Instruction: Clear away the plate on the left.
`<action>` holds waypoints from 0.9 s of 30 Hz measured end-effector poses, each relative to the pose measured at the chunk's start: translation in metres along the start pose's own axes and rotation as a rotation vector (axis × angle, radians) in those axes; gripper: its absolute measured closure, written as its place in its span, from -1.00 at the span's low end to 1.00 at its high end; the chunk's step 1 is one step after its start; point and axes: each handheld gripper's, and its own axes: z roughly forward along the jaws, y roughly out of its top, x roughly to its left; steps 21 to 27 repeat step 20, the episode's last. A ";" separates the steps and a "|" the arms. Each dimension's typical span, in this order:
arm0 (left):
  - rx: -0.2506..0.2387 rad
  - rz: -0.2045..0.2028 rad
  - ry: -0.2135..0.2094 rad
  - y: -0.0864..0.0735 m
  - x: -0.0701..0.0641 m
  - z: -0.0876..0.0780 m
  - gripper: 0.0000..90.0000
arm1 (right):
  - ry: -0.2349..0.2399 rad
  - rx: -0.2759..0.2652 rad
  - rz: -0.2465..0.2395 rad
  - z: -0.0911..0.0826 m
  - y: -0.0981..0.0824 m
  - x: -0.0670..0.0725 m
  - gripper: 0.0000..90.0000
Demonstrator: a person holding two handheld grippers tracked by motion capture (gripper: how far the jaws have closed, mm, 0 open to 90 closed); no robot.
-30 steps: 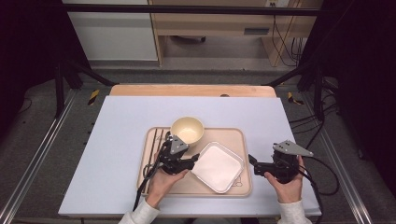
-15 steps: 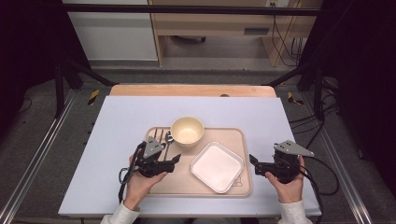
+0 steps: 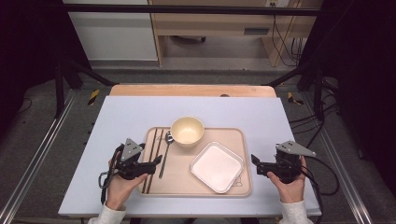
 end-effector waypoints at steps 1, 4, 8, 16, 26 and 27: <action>0.000 0.000 0.000 0.000 0.000 0.000 -0.53 | 0.000 0.000 0.000 0.000 0.000 0.000 -0.99; 0.000 0.004 0.014 -0.006 0.007 -0.002 -0.55 | -0.006 0.000 -0.010 0.000 0.000 -0.001 -0.99; -0.003 -0.014 0.027 -0.012 0.016 -0.006 -0.57 | -0.008 0.003 -0.002 0.000 -0.001 -0.003 -0.99; -0.021 -0.046 0.063 -0.020 0.036 -0.019 -0.59 | -0.006 -0.003 0.005 -0.002 -0.003 -0.008 -0.99; -0.020 -0.066 0.083 -0.026 0.046 -0.024 -0.60 | -0.008 0.003 0.004 -0.001 -0.003 -0.008 -0.99; -0.020 -0.066 0.083 -0.026 0.046 -0.024 -0.60 | -0.008 0.003 0.004 -0.001 -0.003 -0.008 -0.99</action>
